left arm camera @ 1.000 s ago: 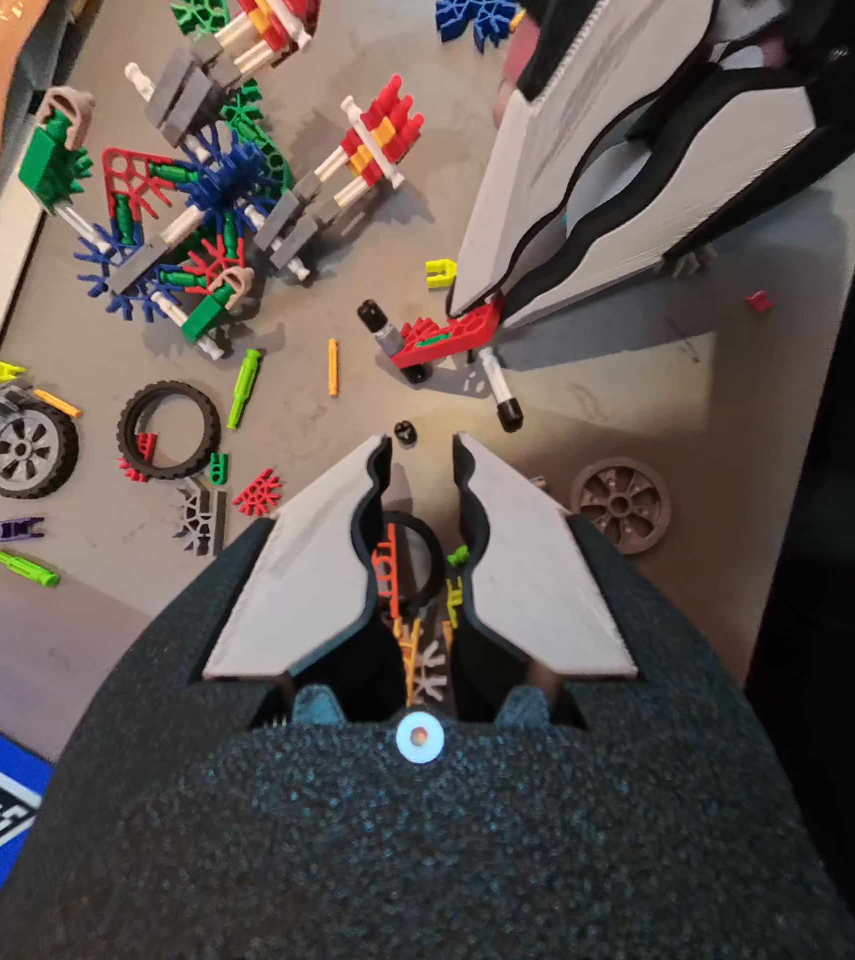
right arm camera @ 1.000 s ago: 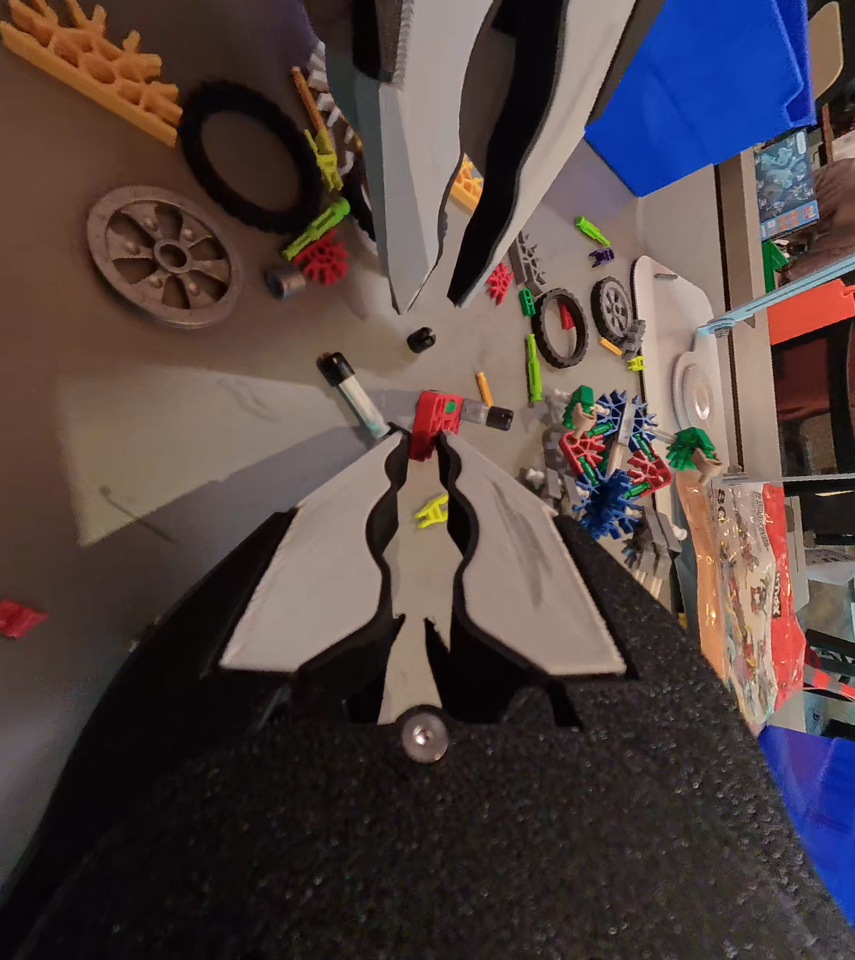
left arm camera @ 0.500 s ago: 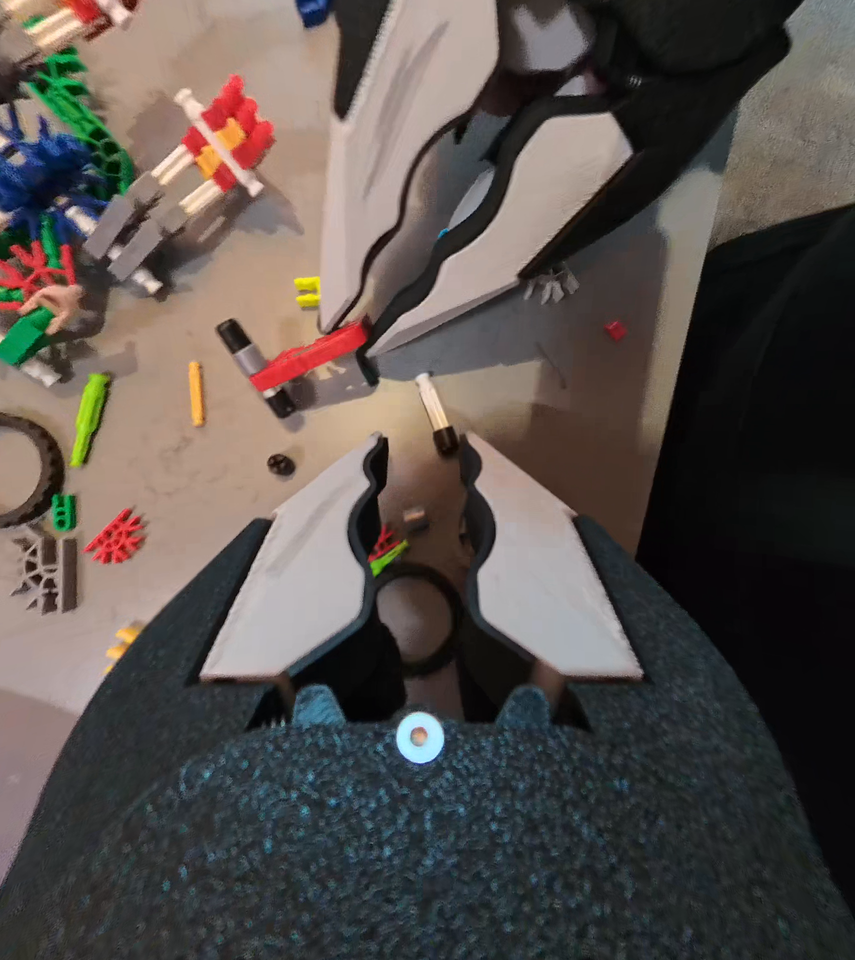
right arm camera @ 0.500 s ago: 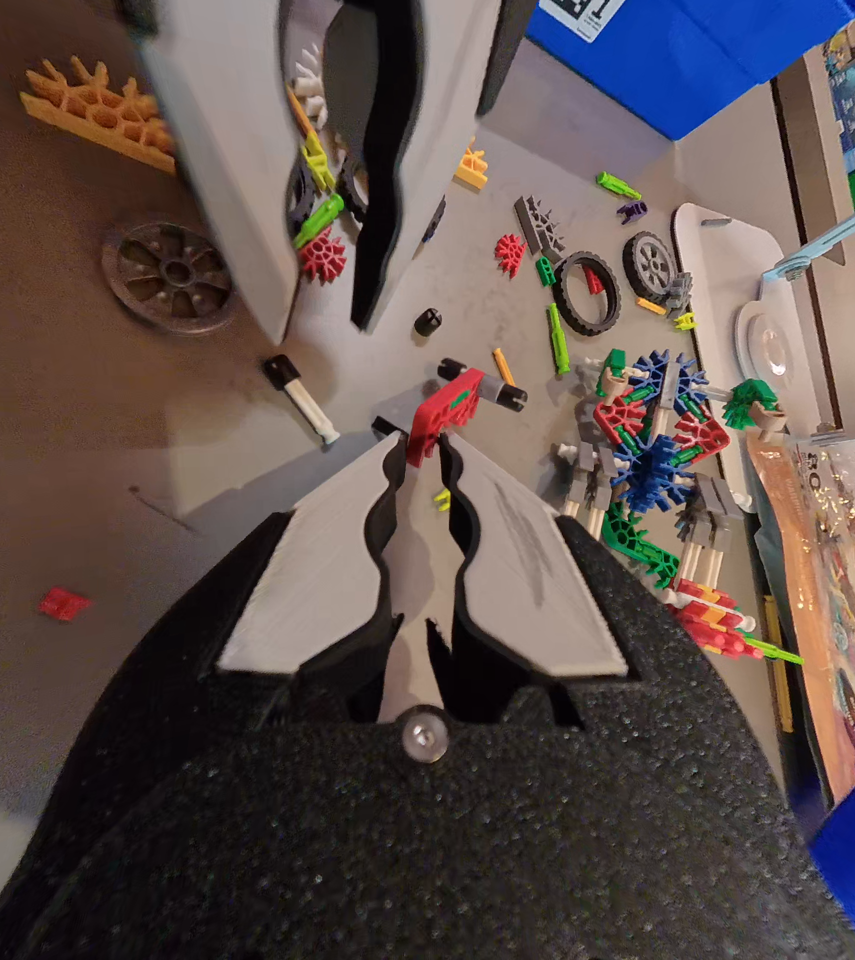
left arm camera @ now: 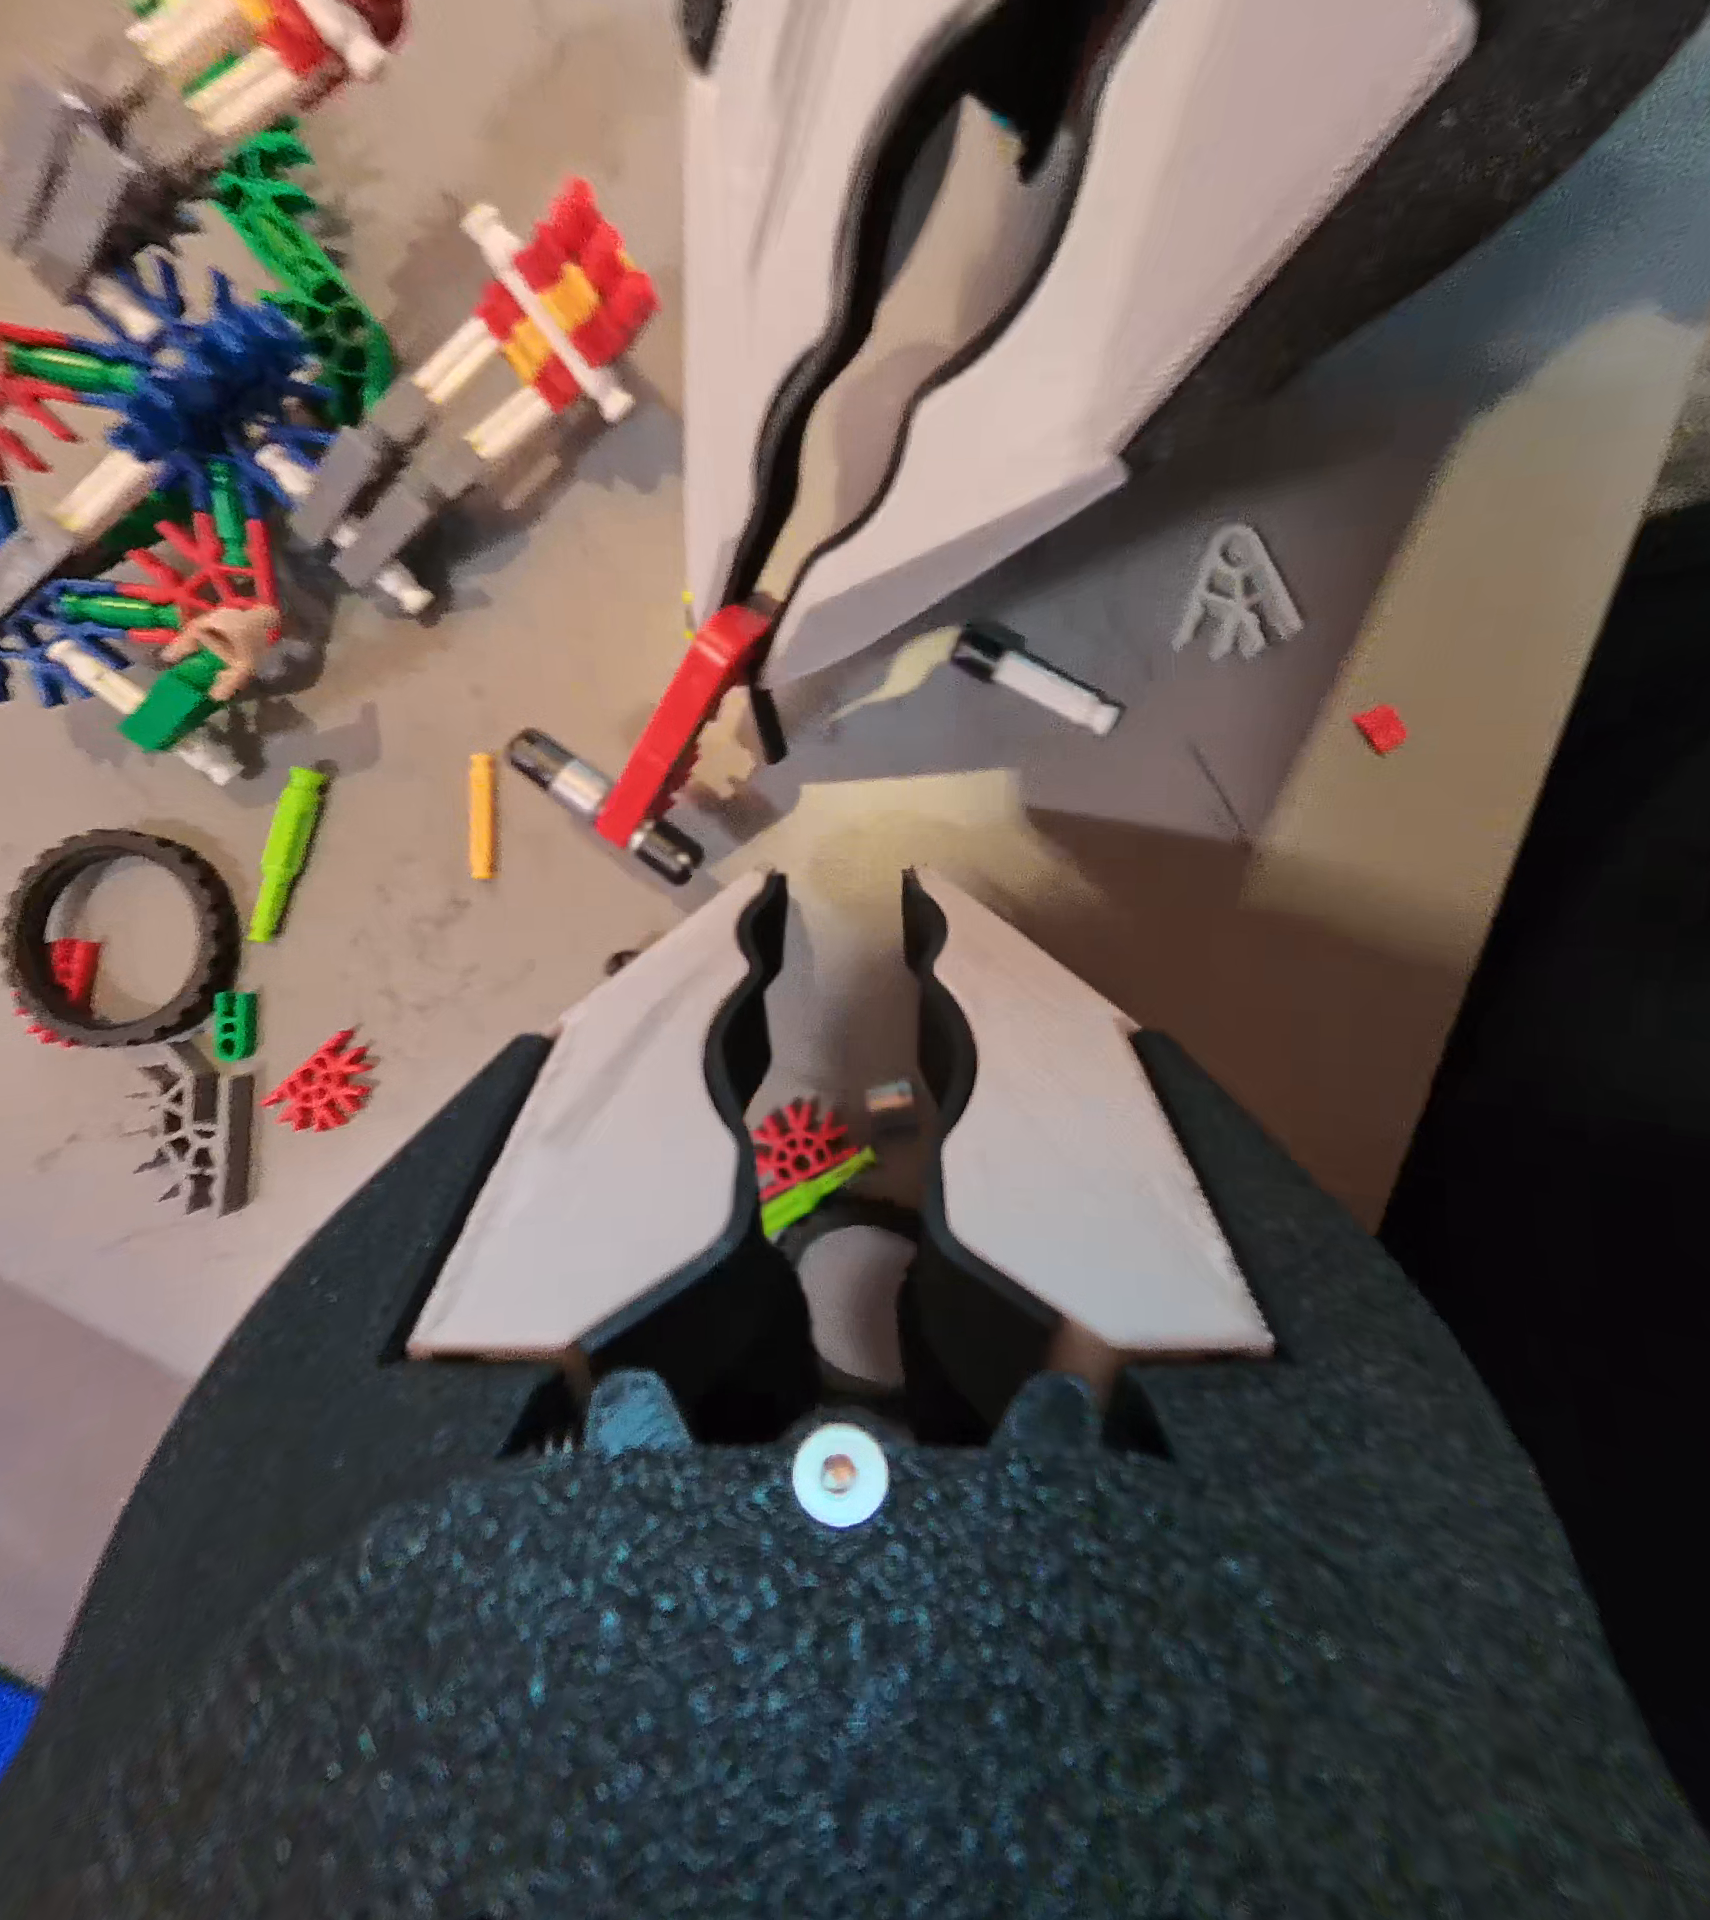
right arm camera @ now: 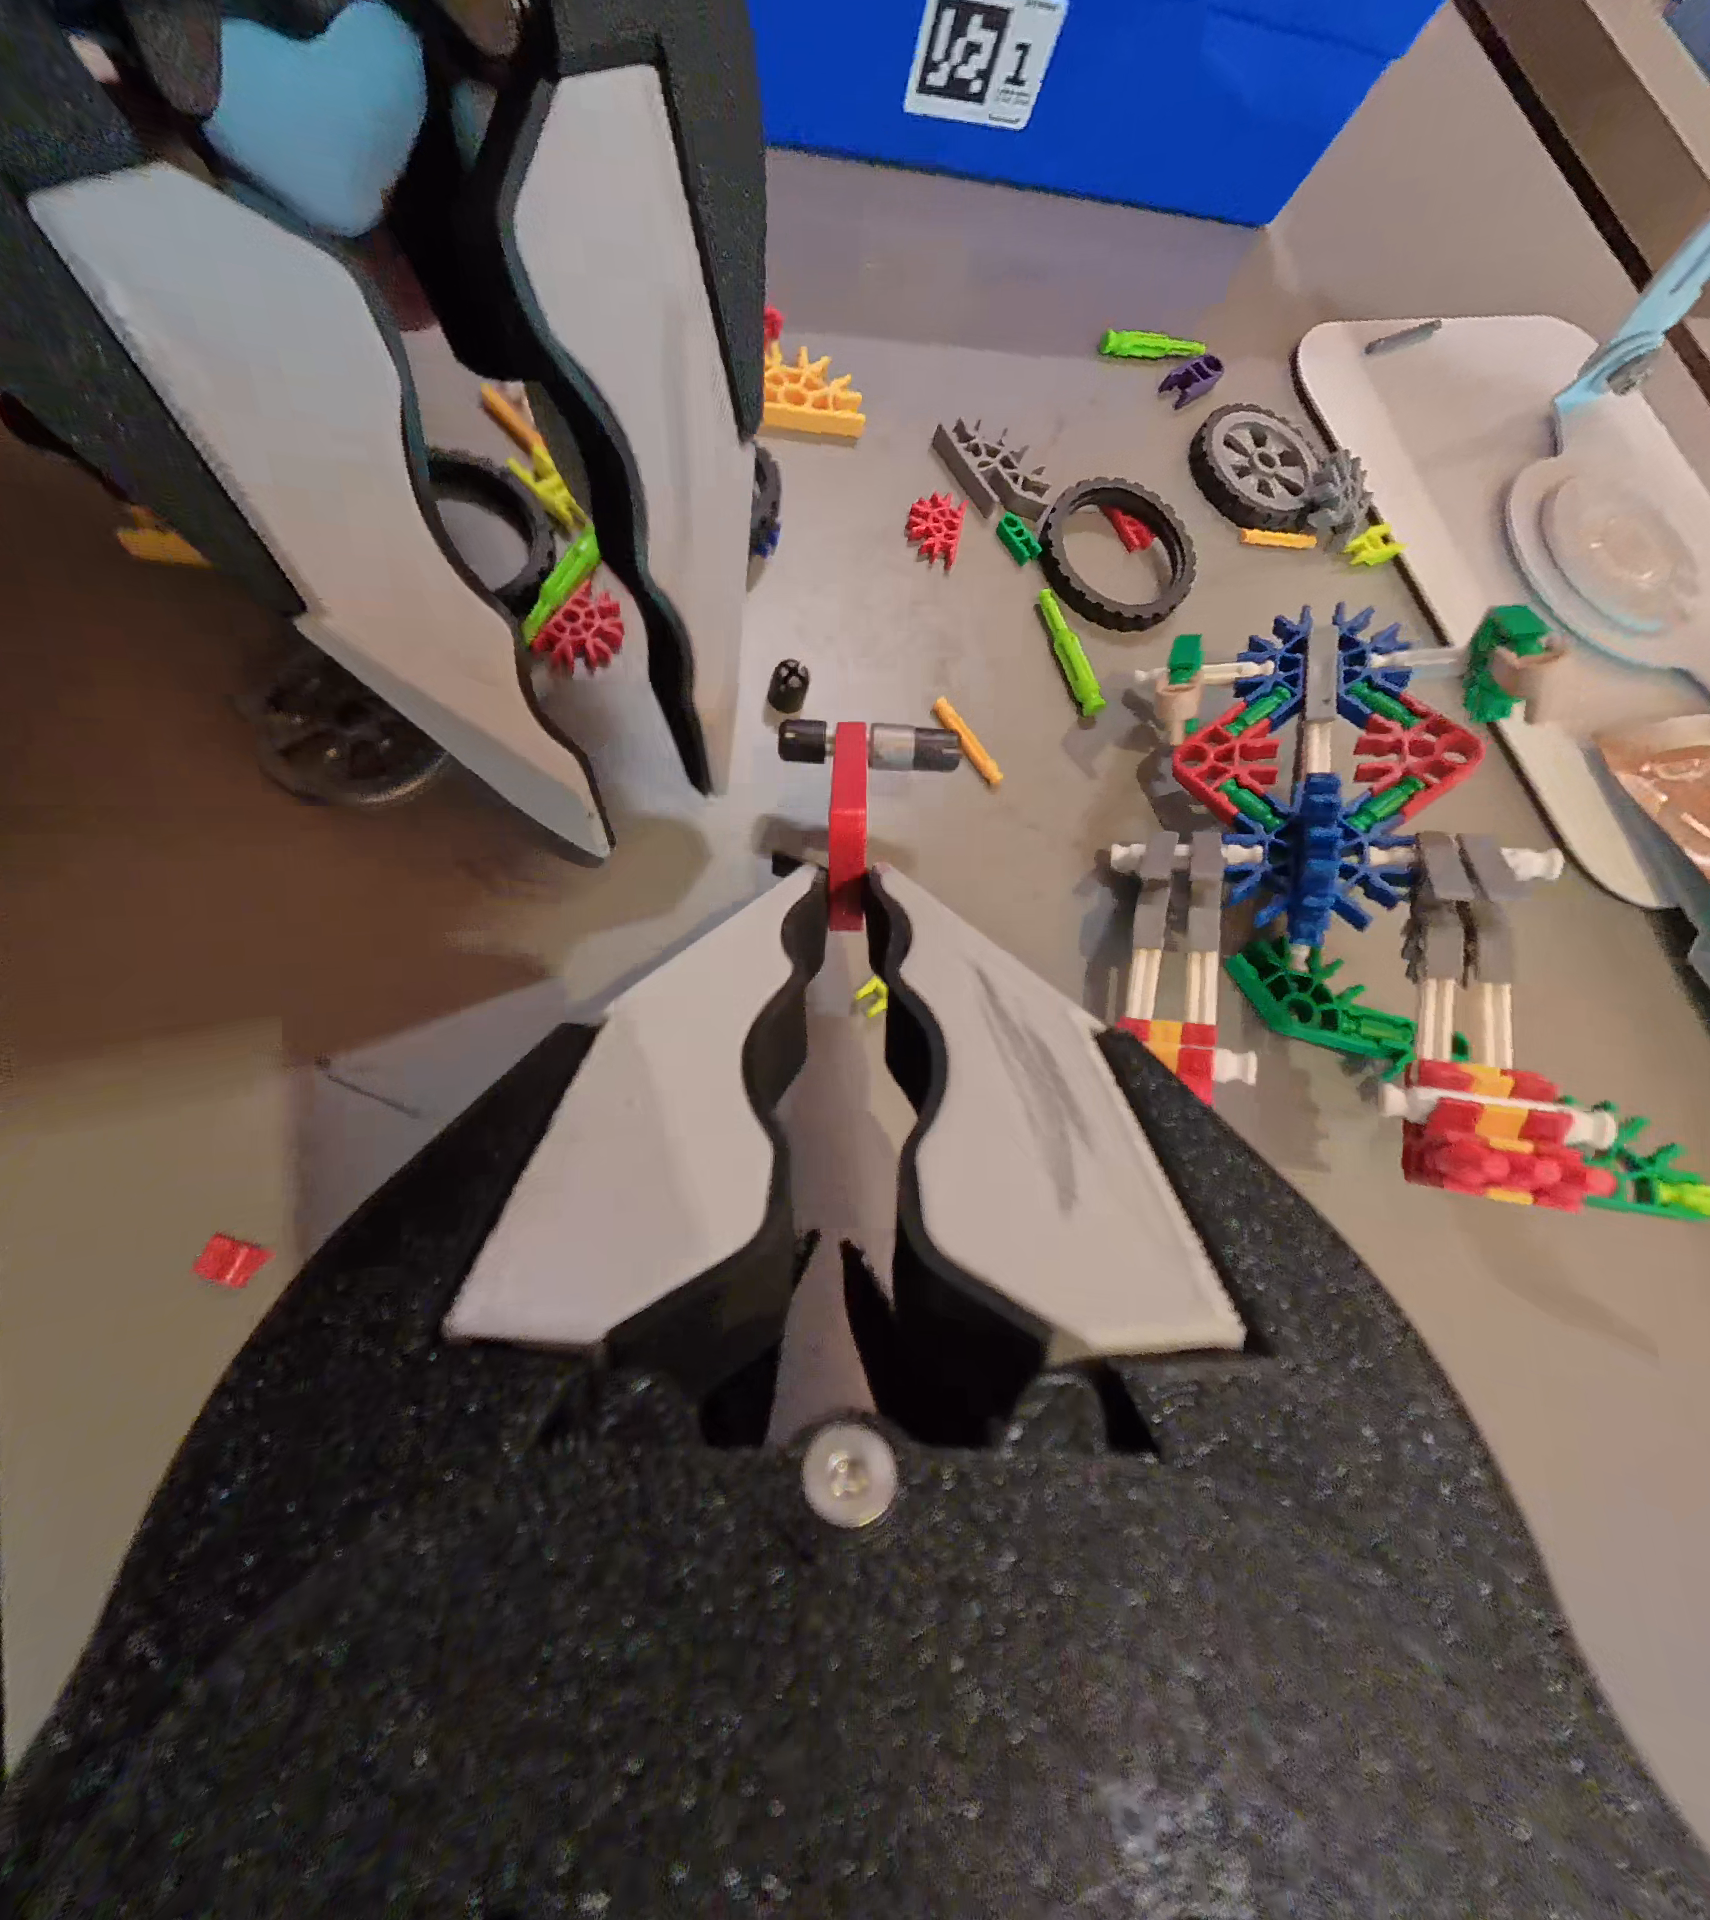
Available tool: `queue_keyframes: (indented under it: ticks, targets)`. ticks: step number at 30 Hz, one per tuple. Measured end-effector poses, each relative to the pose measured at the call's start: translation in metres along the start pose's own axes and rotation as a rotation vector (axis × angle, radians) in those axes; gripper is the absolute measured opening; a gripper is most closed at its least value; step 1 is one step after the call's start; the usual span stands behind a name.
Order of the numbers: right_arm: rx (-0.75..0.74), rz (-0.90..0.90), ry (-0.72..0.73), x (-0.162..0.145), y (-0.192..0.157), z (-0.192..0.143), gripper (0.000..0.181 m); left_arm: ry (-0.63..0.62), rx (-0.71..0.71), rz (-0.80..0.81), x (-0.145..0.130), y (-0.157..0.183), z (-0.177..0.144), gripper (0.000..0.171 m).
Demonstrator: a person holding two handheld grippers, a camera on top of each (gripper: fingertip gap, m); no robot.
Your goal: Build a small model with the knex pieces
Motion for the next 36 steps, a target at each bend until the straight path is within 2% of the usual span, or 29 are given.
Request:
queue_keyframes:
  ticks: [9,13,15,18,20,22,23,29,33,36]
  targets:
    - [0.096,0.174,0.066,-0.004,0.015,-0.008,0.006,0.062,0.092,-0.058,0.004,-0.025,-0.01,0.035]
    - [0.187,0.241,0.092,-0.006,0.018,-0.011,0.006,0.14,0.083,0.044,0.013,-0.025,-0.017,0.034]
    - [0.258,0.269,0.094,-0.006,0.019,-0.011,0.006,0.128,0.095,0.132,0.019,-0.021,-0.015,0.028]
    - [0.327,0.288,0.108,-0.006,0.02,-0.013,0.006,0.098,0.046,0.171,0.022,-0.018,-0.005,0.014]
    - [0.305,0.293,0.081,-0.009,0.021,-0.011,0.008,0.086,0.02,0.151,0.022,-0.02,-0.002,0.009]
    - [0.284,0.292,0.061,-0.011,0.02,-0.016,0.019,0.075,0.024,0.13,0.022,-0.023,-0.001,0.004]
    - [0.284,0.294,0.055,-0.014,0.019,-0.021,0.02,0.061,0.039,0.134,0.022,-0.023,-0.001,0.004]
    - [0.275,0.169,-0.056,-0.038,0.003,-0.043,0.02,-0.031,-0.003,0.156,0.019,-0.022,0.004,0.004]
    - [0.244,0.021,-0.165,-0.046,-0.006,-0.035,0.017,-0.091,-0.037,0.187,0.021,-0.019,0.011,0.004]
    - [0.252,-0.043,-0.179,-0.046,-0.011,-0.031,0.007,-0.117,-0.046,0.192,0.02,-0.018,0.016,0.004]
Point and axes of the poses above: each gripper's, where its closed fingertips meet, z out along the fingers, x out of its top, y = z × x across the jaws, the point moved 10 cm from there along -z, back along the fingers, and after that the axes turned 9 degrees about -y, right-handed, at the moved point
